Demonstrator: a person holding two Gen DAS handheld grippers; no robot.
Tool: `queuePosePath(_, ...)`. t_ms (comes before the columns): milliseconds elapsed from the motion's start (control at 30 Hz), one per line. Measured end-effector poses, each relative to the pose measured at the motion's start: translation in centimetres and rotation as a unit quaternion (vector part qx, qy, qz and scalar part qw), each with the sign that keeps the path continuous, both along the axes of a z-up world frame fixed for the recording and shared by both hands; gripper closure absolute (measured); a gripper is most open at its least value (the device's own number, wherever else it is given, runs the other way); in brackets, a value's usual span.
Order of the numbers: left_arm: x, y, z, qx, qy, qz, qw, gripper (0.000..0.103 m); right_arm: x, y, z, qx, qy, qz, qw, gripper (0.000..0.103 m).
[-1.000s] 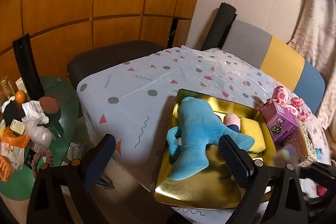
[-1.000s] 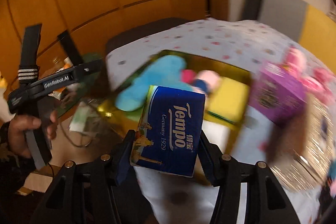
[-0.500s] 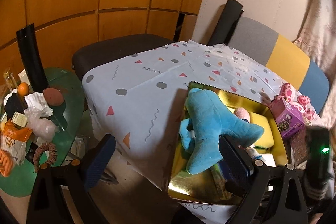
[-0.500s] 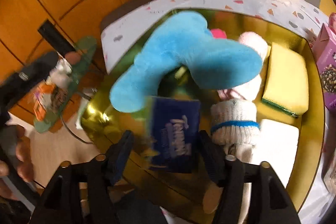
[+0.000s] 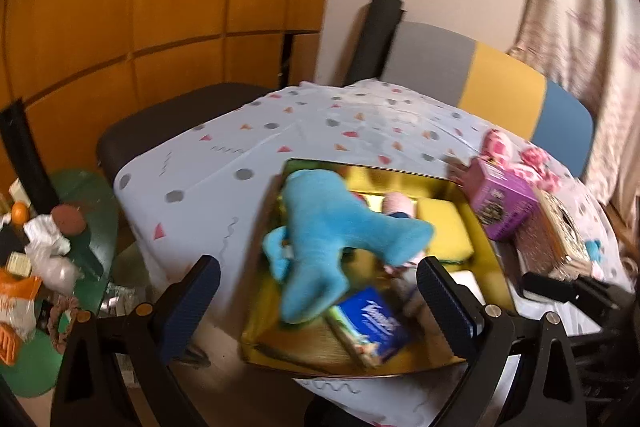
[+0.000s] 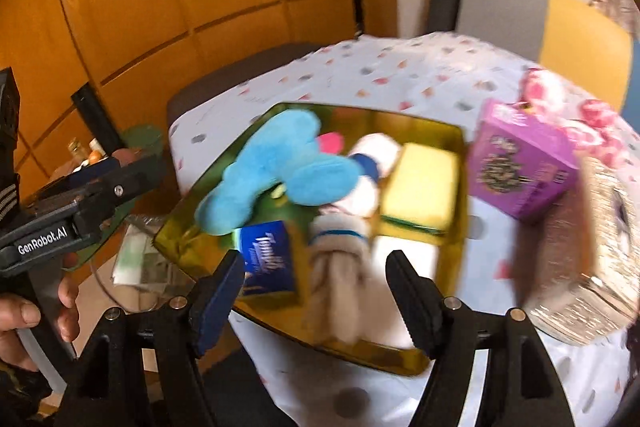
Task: Organize soft objects
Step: 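Carry the Tempo tissue pack into the gold tray and release it with the right tool, then move both tools back toward the red sock and black-haired doll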
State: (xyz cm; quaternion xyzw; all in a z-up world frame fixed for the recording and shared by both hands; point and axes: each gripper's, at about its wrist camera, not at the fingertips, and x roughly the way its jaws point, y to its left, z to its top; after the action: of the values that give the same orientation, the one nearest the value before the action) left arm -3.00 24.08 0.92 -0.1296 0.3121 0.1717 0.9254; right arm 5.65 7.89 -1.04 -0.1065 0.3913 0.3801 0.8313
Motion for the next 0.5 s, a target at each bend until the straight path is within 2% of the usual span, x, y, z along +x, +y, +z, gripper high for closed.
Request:
queuePosePath(267,1.2,-4.8,1.0,0.02,0.0,-0.064,0.9978,0.004,0.0,-5.8,1.1,-0.006,-0.045,-0.076,0.996,0.029)
queuePosePath(500,2.8,-9.0,2.1,0.035,-0.006,-0.114,0.9928,0.004,0.7,-12.2,3.3,0.014,-0.074,-0.166,0.983,0.029)
